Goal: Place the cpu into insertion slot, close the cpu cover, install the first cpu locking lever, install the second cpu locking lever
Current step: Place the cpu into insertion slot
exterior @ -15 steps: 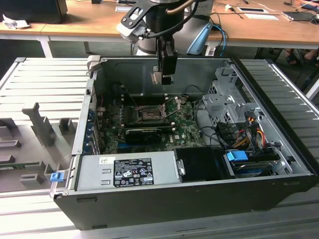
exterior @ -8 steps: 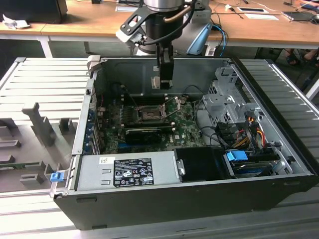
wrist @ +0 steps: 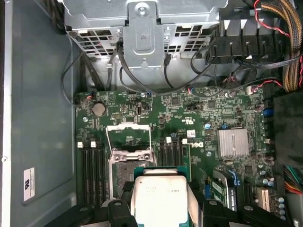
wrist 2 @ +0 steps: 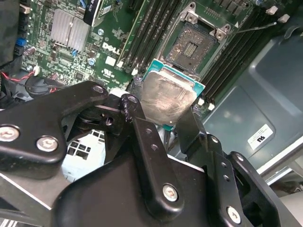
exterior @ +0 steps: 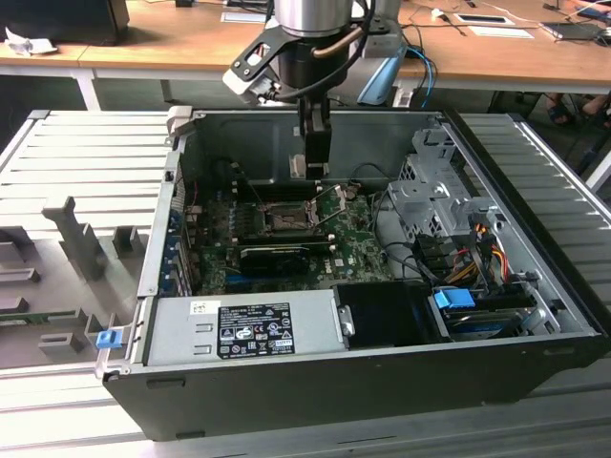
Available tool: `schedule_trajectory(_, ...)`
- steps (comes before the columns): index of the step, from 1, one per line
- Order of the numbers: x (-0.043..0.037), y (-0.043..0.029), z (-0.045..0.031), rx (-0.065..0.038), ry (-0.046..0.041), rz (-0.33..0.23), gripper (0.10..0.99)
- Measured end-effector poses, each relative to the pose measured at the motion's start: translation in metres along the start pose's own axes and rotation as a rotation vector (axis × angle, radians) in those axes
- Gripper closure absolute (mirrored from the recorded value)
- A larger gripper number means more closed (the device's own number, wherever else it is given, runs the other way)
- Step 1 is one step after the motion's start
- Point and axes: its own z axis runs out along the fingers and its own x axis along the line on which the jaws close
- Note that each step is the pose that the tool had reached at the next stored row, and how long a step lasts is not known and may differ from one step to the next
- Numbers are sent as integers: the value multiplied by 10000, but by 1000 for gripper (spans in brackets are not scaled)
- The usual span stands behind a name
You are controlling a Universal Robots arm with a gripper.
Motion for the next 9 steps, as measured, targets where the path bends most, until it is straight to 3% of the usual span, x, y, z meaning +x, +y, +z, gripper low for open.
schedule_trajectory(9,-2,-9,103,1,0,0,557)
